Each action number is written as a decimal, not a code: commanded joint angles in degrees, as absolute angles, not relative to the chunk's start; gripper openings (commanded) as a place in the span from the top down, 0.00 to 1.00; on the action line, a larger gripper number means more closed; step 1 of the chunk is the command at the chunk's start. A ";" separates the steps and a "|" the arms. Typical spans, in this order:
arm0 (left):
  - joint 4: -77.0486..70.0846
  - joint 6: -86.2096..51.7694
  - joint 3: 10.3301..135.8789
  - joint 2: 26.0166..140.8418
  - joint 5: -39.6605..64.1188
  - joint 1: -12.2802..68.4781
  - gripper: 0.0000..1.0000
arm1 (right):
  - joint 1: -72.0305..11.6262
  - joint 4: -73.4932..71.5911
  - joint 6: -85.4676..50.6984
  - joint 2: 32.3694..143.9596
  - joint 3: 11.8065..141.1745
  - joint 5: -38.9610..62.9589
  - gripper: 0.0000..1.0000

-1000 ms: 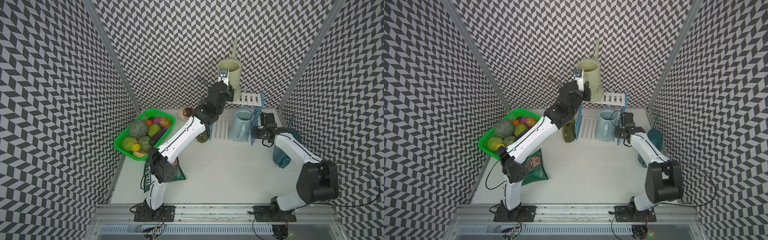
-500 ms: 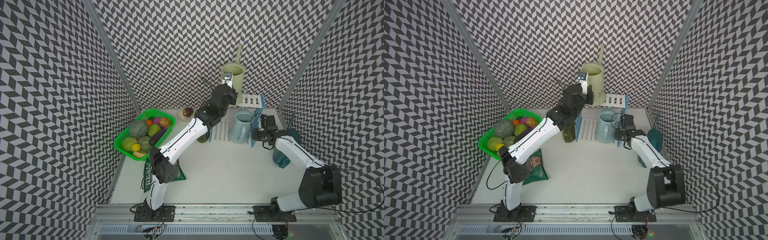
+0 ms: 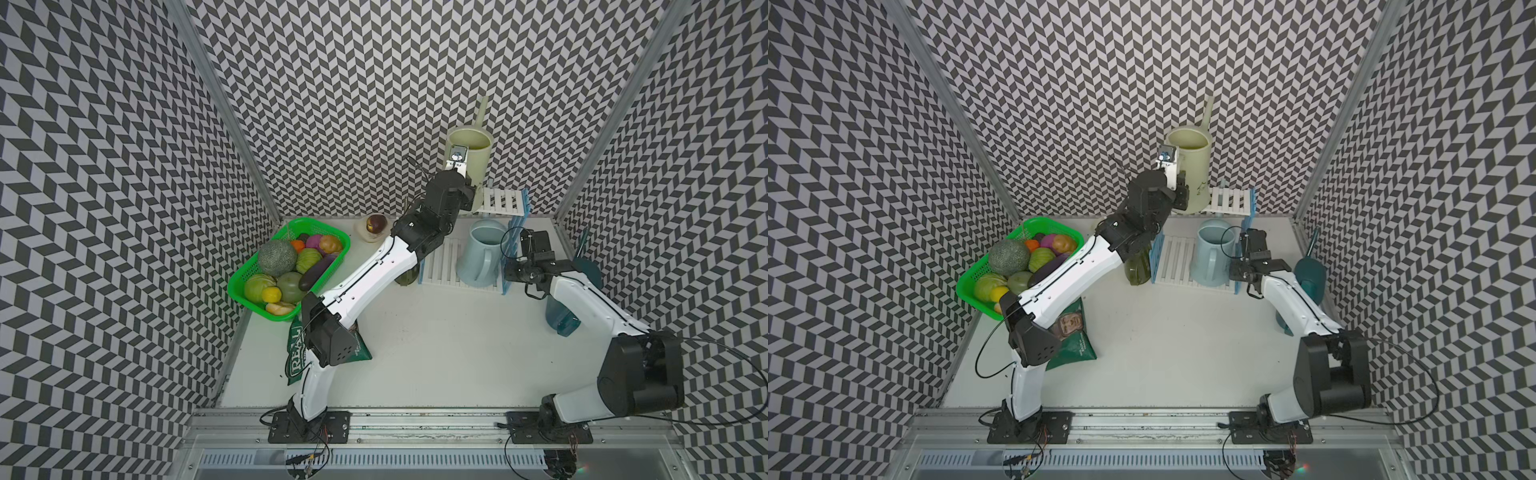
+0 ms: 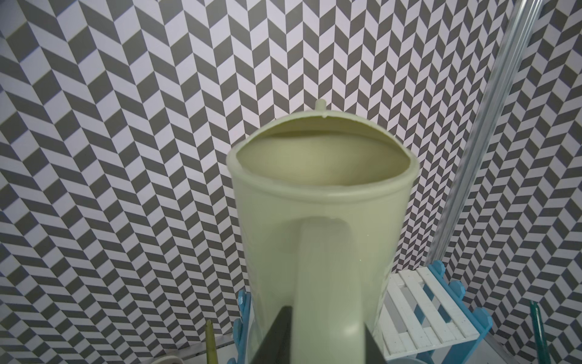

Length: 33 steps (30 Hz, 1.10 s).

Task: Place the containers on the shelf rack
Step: Adjust the shelf at the center of the board.

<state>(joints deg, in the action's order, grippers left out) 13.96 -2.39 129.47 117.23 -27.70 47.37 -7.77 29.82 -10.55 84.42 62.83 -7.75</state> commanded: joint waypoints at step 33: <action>12.75 -2.37 128.54 114.35 -24.98 48.31 0.35 | -8.75 29.66 -13.48 65.64 64.12 -5.42 0.40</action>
